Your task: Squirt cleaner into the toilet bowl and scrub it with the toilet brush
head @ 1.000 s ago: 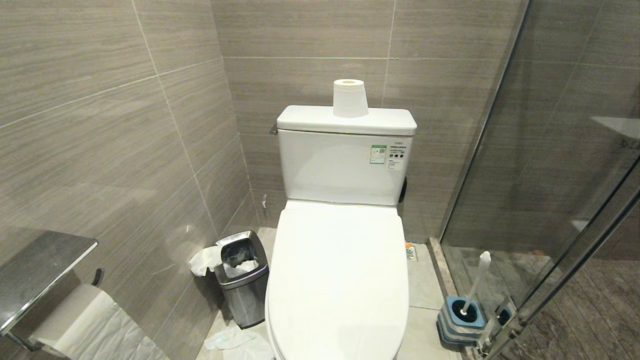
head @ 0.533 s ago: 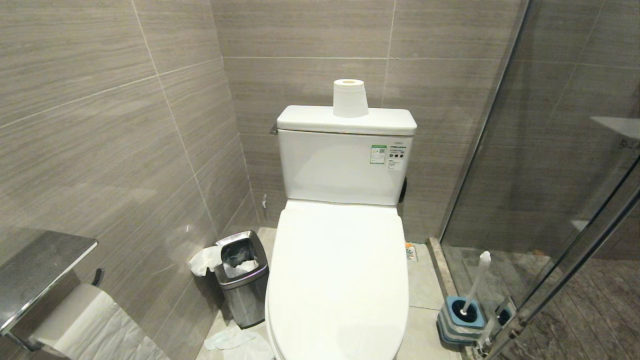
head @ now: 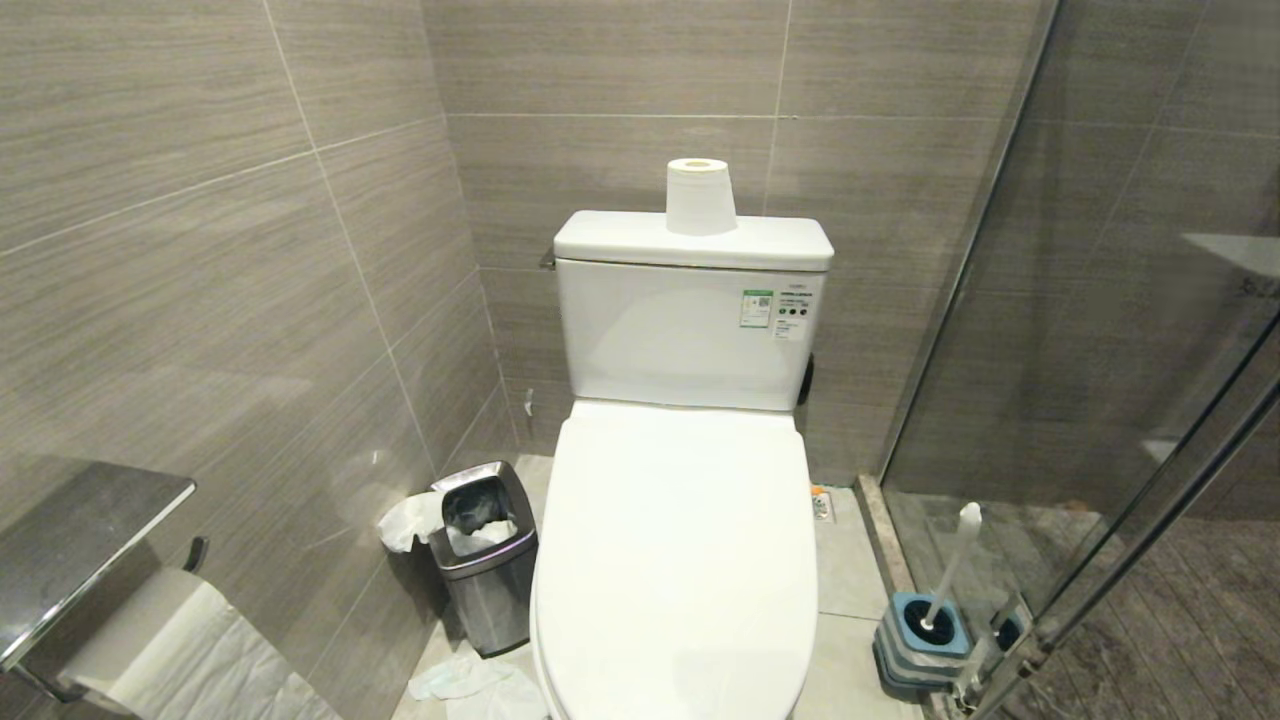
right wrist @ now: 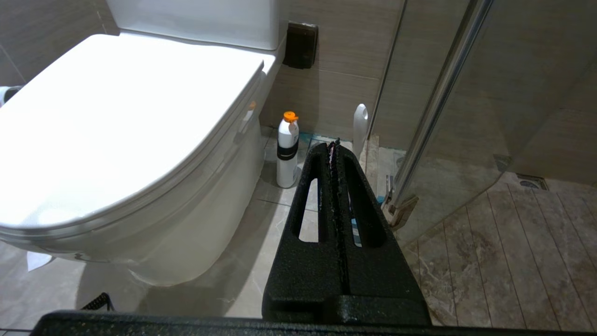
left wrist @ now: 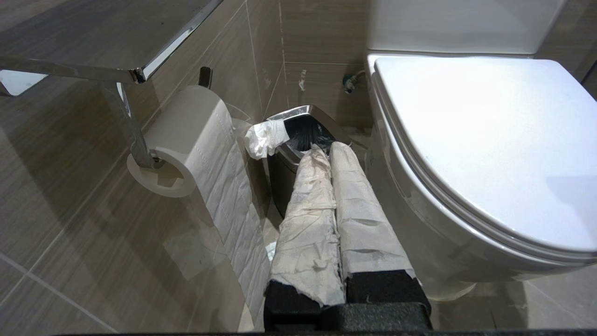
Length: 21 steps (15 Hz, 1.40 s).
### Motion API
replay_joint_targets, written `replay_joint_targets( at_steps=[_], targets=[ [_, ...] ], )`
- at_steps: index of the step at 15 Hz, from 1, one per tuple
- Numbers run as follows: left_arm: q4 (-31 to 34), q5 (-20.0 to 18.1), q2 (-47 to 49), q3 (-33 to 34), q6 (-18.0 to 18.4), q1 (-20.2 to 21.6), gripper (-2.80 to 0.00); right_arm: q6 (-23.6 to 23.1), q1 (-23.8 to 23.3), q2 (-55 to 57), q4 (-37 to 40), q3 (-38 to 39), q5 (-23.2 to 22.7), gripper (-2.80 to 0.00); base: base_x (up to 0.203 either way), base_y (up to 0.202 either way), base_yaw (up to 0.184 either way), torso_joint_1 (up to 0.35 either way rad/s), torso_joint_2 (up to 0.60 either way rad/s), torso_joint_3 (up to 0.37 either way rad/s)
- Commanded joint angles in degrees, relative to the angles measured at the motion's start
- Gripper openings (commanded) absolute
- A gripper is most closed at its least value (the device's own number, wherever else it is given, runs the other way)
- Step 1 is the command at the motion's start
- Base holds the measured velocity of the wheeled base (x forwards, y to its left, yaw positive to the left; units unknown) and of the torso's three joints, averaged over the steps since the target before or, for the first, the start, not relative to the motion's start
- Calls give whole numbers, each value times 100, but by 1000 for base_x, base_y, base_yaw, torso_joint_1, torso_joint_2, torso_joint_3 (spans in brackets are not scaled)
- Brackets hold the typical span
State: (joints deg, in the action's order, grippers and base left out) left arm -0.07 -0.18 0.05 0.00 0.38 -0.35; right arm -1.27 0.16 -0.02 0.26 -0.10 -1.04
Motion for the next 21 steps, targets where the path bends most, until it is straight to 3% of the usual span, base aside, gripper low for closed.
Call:
replay_joint_targets(
  at_steps=[1, 21],
  targets=[
    [-1, 1, 4, 18, -2, 0, -280, -5, 2, 2, 0, 1, -2, -280, 0, 0, 0, 0, 0, 0],
    [-1, 1, 8, 11, -2, 0, -280, -5, 2, 2, 0, 1, -2, -280, 0, 0, 0, 0, 0, 0]
  ],
)
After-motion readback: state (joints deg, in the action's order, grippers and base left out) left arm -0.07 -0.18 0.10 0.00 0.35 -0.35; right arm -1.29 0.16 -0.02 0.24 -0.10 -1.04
